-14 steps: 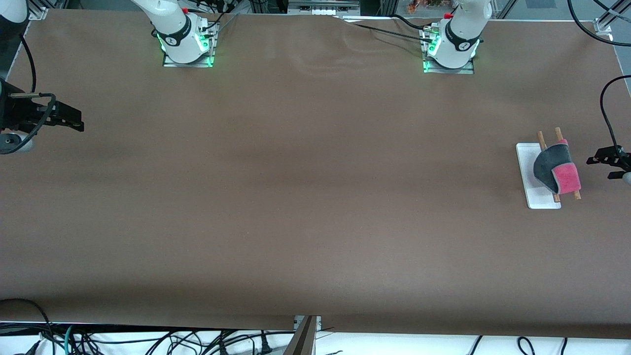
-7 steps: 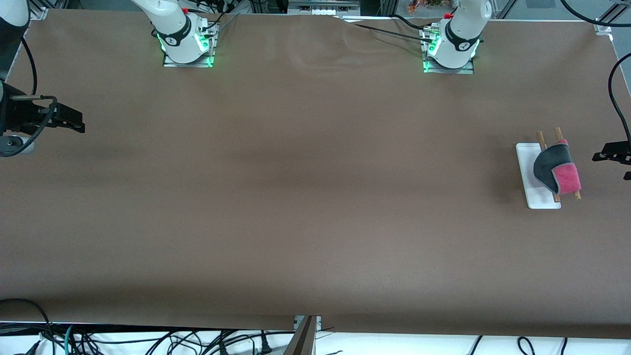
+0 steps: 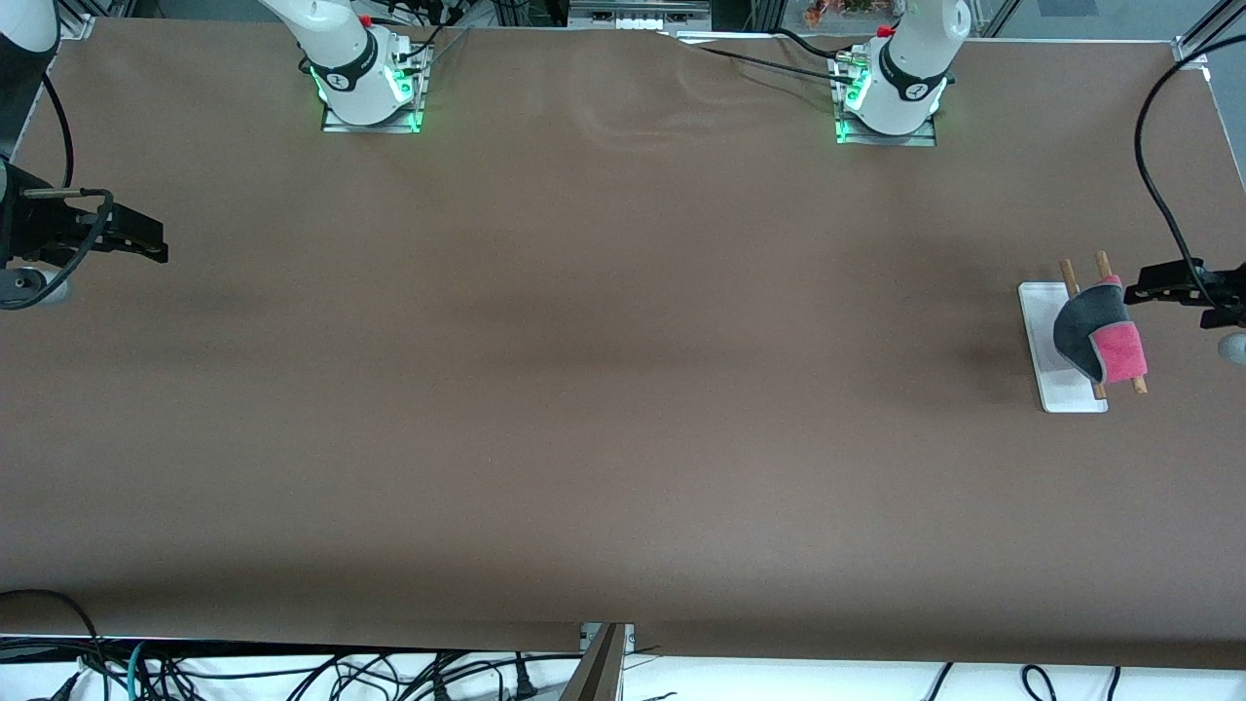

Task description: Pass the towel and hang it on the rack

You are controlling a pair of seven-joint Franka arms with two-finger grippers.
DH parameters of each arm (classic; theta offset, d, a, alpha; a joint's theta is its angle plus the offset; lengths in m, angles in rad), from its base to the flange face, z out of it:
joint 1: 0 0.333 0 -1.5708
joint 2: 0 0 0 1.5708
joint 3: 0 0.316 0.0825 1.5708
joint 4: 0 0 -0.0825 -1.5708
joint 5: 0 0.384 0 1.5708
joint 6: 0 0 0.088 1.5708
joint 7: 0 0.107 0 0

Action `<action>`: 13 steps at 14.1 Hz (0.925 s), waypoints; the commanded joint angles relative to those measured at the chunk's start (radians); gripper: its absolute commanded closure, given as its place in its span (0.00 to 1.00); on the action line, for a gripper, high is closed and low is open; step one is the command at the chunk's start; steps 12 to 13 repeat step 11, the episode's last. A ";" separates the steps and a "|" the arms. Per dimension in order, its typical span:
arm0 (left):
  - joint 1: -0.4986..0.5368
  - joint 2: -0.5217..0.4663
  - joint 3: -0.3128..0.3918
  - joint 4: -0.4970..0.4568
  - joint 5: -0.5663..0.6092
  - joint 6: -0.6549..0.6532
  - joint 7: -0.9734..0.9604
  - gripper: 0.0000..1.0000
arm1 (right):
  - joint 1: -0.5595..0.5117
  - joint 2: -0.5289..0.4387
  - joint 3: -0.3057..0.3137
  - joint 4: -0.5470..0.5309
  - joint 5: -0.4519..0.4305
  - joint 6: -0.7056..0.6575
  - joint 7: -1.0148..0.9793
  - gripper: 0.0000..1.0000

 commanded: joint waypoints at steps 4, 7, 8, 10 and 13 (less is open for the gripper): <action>-0.005 -0.319 -0.053 -0.397 -0.010 0.174 -0.244 0.00 | 0.001 -0.003 0.002 0.003 0.005 0.004 0.016 0.00; -0.005 -0.394 -0.071 -0.488 -0.009 0.234 -0.361 0.00 | 0.001 -0.003 0.002 0.003 0.005 0.004 0.016 0.00; -0.005 -0.400 -0.073 -0.493 -0.026 0.239 -0.364 0.00 | 0.001 -0.003 0.002 0.003 0.005 0.004 0.016 0.00; -0.004 -0.400 -0.071 -0.493 -0.053 0.239 -0.366 0.00 | 0.001 -0.003 0.002 0.003 0.005 0.004 0.016 0.00; -0.002 -0.400 -0.071 -0.493 -0.053 0.238 -0.366 0.00 | 0.001 -0.003 0.002 0.003 0.005 0.004 0.016 0.00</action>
